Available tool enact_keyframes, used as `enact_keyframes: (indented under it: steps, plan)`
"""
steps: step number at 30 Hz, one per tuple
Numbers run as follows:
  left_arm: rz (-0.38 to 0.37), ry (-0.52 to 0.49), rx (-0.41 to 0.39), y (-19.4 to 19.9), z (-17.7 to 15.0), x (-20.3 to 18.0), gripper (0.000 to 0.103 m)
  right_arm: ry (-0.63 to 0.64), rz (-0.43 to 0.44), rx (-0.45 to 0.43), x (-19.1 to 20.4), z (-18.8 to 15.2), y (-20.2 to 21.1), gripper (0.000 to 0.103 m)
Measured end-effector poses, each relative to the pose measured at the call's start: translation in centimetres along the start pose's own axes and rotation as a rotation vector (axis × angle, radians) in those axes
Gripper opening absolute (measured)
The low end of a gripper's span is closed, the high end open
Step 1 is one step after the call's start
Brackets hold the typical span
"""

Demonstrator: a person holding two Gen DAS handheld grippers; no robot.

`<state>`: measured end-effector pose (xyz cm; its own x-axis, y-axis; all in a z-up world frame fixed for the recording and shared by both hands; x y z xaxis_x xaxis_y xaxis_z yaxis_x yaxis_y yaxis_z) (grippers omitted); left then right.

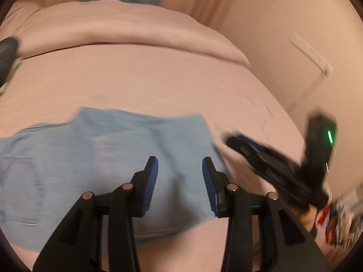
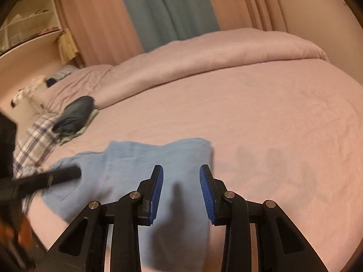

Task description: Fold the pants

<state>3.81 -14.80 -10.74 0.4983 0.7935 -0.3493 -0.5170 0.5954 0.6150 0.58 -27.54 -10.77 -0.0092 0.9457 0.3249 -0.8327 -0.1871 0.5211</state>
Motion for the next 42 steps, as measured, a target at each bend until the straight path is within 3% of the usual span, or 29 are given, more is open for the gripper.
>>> enact_keyframes:
  steps: [5, 8, 12, 15, 20, 26, 29, 33, 37, 42]
  plan:
    - [0.004, -0.074, 0.126, -4.9, -2.5, -2.4, 0.041, 0.021, -0.007, 0.085, 1.0, -0.7, -2.5, 0.037]
    - [0.043, -0.095, 0.193, -7.0, -4.0, -2.0, 0.044, 0.029, -0.013, 0.251, 0.2, -2.8, -5.4, 0.037]
    - [0.021, -0.074, 0.188, -7.0, -4.4, -1.1, 0.046, 0.038, -0.007, 0.273, 0.0, -3.0, -5.3, 0.037]
    - [0.006, -0.064, 0.193, -6.0, -4.5, -0.2, 0.047, 0.027, -0.011, 0.251, 0.0, -2.9, -4.9, 0.037]
    - [-0.003, -0.024, 0.185, -4.3, -3.8, 1.5, 0.049, 0.035, 0.002, 0.127, 0.7, -2.9, -1.4, 0.037]
    - [0.002, 0.006, 0.124, -3.4, -1.1, 2.1, 0.054, 0.139, 0.057, 0.130, 3.3, -6.4, 0.7, 0.037]
    - [0.023, -0.021, 0.154, -5.4, -0.5, 1.3, 0.058, 0.218, 0.030, 0.100, 4.2, -9.1, 1.0, 0.037]
    - [0.070, 0.028, 0.242, -8.7, -0.3, 3.0, 0.058, 0.135, 0.067, 0.083, 3.3, -9.2, 1.6, 0.037]
    - [0.093, -0.015, 0.245, -8.4, 0.9, 1.7, 0.059, 0.122, 0.083, 0.078, 2.9, -9.0, 1.4, 0.037]
    - [0.002, -0.109, 0.181, -8.7, 3.3, -3.3, 0.062, 0.123, 0.085, 0.071, 2.9, -9.2, 1.1, 0.037]
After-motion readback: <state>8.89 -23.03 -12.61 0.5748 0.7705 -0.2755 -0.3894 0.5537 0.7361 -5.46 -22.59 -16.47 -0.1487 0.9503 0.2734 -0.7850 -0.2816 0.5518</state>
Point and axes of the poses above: each gripper's, at about its wrist camera, not at the fingertips, and y roughly against the way its jaws point, x to its left, z to its top, the point moved 3 cm from there along -y, roughly the way its jaws point, and after that the axes turned 6 degrees about -x, right-handed, at the moved point
